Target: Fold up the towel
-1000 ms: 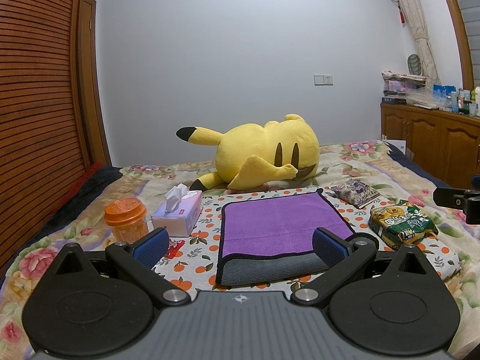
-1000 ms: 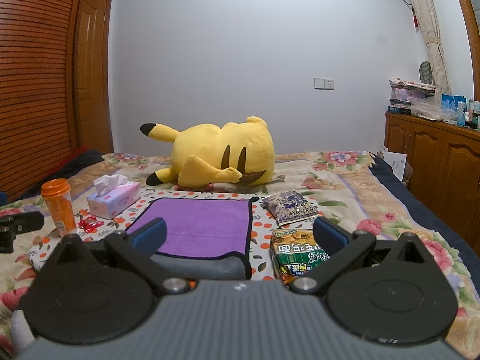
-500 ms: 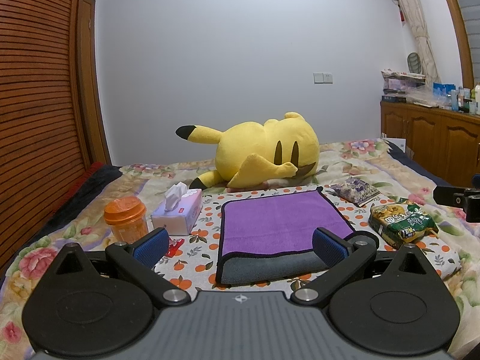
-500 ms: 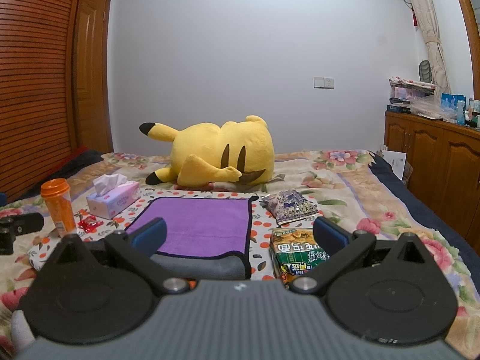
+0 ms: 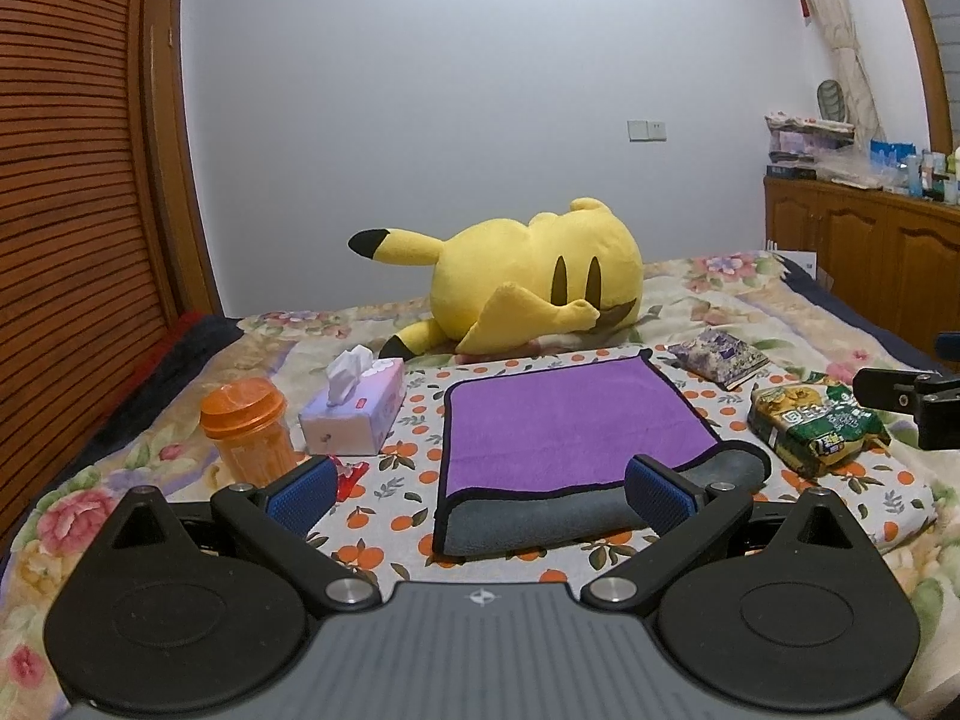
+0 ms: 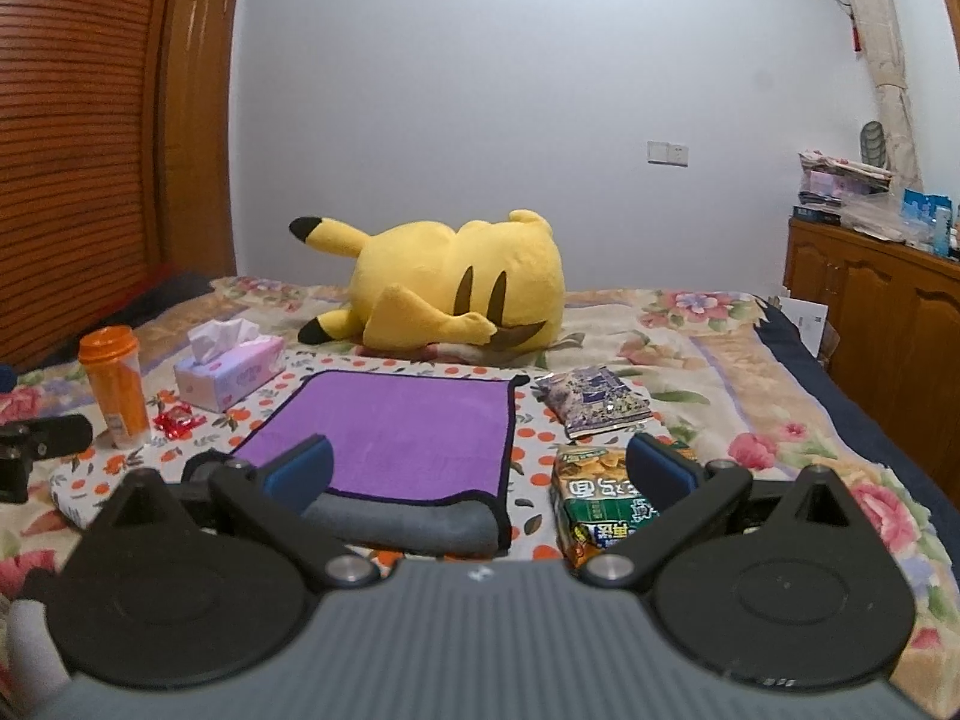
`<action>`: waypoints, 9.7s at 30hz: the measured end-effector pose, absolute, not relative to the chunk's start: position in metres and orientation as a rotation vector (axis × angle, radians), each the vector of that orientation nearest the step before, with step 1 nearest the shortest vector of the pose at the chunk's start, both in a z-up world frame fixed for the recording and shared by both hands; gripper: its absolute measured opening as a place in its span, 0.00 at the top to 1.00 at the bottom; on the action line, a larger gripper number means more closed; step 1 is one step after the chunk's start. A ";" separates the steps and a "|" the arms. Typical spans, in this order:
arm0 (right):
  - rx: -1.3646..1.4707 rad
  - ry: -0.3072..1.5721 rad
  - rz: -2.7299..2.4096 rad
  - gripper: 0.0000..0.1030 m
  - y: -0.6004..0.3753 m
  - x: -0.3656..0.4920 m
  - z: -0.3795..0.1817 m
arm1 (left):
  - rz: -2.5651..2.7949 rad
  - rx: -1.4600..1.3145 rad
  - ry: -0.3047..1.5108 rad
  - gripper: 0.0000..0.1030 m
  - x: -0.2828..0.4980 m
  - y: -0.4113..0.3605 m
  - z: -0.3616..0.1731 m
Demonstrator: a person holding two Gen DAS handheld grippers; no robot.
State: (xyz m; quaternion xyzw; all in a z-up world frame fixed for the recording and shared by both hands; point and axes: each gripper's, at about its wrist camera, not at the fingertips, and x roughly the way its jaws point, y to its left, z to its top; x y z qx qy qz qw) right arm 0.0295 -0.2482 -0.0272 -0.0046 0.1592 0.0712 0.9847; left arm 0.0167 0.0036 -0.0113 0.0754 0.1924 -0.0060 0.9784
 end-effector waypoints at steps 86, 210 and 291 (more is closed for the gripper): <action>-0.045 0.743 0.324 0.27 -0.239 0.186 -0.096 | -0.101 0.118 0.752 0.29 0.193 0.041 -0.086; -0.106 0.406 0.344 0.97 -0.235 0.312 -0.046 | -0.201 0.146 0.491 0.94 0.325 0.030 -0.003; -0.107 0.594 0.236 0.00 -0.219 0.237 -0.063 | -0.117 0.189 0.655 0.03 0.243 0.010 -0.068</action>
